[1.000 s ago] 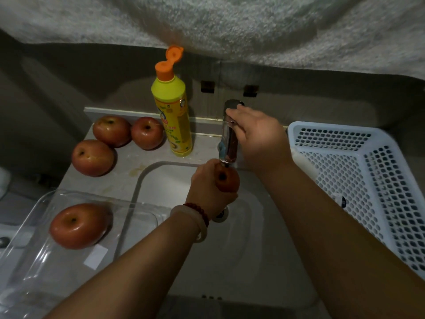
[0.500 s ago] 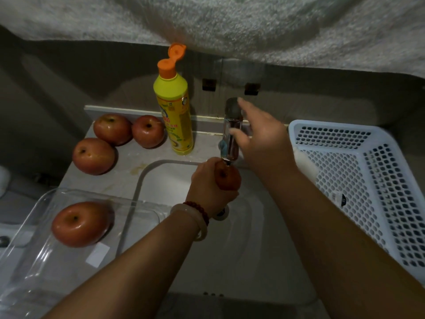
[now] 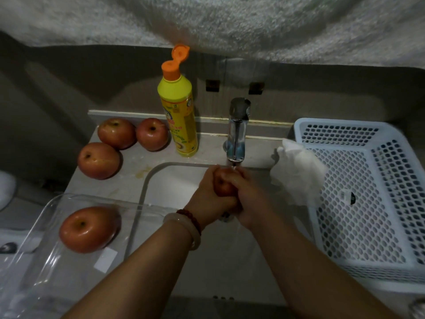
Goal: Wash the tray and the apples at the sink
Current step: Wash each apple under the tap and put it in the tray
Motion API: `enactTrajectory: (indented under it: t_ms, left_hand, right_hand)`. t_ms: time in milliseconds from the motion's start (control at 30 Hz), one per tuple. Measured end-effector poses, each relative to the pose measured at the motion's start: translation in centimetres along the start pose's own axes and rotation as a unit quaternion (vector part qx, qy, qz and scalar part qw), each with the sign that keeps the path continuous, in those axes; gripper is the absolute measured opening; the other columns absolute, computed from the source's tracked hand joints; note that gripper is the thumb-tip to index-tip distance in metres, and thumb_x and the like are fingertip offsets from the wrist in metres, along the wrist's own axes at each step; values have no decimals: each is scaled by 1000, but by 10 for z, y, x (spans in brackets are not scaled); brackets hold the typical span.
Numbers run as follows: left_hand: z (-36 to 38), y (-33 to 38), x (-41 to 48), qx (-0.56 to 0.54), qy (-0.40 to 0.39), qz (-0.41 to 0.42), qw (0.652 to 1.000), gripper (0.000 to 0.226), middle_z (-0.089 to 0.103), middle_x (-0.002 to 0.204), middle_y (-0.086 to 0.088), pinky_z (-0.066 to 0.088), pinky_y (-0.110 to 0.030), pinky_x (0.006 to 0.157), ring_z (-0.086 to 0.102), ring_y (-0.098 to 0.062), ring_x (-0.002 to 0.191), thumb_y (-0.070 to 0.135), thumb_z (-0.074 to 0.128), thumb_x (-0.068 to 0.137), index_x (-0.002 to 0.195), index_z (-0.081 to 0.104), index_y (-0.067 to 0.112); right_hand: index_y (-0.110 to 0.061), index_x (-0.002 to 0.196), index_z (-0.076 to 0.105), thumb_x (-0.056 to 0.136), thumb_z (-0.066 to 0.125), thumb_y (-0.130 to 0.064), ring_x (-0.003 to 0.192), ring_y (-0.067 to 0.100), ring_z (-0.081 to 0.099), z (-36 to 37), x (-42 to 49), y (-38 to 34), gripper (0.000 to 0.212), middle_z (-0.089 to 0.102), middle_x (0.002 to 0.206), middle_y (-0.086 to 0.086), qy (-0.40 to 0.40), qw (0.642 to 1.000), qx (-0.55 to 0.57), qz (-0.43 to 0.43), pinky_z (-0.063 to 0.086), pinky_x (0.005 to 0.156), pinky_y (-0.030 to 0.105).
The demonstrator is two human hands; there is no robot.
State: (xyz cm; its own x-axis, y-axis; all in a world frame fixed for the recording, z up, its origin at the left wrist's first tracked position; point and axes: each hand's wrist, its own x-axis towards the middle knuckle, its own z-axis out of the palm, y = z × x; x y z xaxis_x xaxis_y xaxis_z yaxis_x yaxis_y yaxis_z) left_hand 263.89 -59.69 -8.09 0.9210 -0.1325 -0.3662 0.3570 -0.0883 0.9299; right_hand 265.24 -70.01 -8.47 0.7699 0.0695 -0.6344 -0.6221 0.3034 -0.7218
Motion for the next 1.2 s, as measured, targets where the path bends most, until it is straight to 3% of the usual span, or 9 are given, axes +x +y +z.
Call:
enactTrajectory:
  t_ms: [167, 267, 500, 567, 733, 867, 967, 1133, 1200]
  left_hand:
    - [11, 11, 4, -206, 43, -96, 973, 25, 72, 94, -5, 53, -28, 72, 68, -15, 83, 29, 45, 97, 103, 67, 19]
    - [15, 1, 21, -92, 128, -81, 984, 39, 70, 101, -7, 51, -34, 85, 66, -22, 97, 39, 37, 100, 100, 67, 15]
    - [22, -2, 27, -36, 160, -25, 986, 18, 68, 96, 1, 54, -31, 81, 64, -14, 91, 31, 46, 98, 92, 63, 29]
    - [21, 0, 27, -54, 161, -14, 985, 19, 65, 89, 5, 52, -19, 72, 63, -8, 85, 27, 44, 99, 94, 62, 24]
    - [14, 9, 23, -152, 78, -61, 983, 27, 63, 86, 5, 52, -24, 70, 60, -8, 78, 33, 40, 101, 104, 61, 17]
    - [17, 1, 23, -139, 164, -68, 974, 23, 71, 92, -2, 56, -34, 76, 67, -17, 89, 40, 54, 92, 98, 68, 23]
    - [21, 0, 19, -120, 208, -23, 970, 18, 70, 89, 5, 52, -23, 67, 66, -8, 84, 37, 53, 94, 97, 66, 25]
    - [13, 10, 21, -233, 74, -86, 966, 25, 65, 79, 3, 50, -27, 64, 62, -12, 75, 34, 41, 100, 91, 62, 23]
    - [12, 11, 18, -218, 67, -83, 970, 24, 67, 81, 0, 51, -30, 68, 64, -15, 78, 35, 45, 98, 92, 63, 20]
  right_hand:
    - [-41, 105, 61, 100, 48, -36, 103, 13, 64, 4, -2, 16, 15, 66, 117, 1, 77, 970, -137, -184, 53, 92, 35]
    - [-43, 110, 55, 102, 43, -28, 113, 8, 57, 13, -5, 33, 22, 60, 122, -2, 65, 926, -173, -330, 45, 99, 26]
    - [-26, 107, 67, 91, 56, -40, 95, 25, 68, 5, 24, 3, 24, 71, 104, 7, 73, 997, -16, -24, 55, 66, 34]
    - [-25, 96, 65, 94, 53, -35, 91, 22, 67, 9, 22, 4, 16, 70, 97, 5, 97, 988, -78, -86, 52, 66, 31]
    - [-19, 104, 58, 97, 39, -39, 95, 15, 54, 4, 10, 31, 28, 58, 102, 3, 101, 829, -326, -443, 42, 83, 27]
    - [-26, 94, 66, 97, 50, -38, 90, 22, 66, 8, 13, 11, 20, 69, 94, 4, 110, 987, -33, -110, 54, 73, 33]
    - [-19, 105, 68, 92, 55, -38, 92, 25, 68, 6, 18, -2, 26, 72, 101, 10, 63, 997, 28, 27, 55, 71, 36]
    - [-22, 98, 64, 95, 45, -40, 87, 9, 60, 3, 15, 18, 26, 63, 92, -4, 93, 862, -312, -389, 47, 78, 21]
    - [-18, 107, 63, 94, 44, -42, 93, 11, 61, -1, 18, 26, 33, 64, 99, -1, 47, 856, -302, -416, 46, 81, 22]
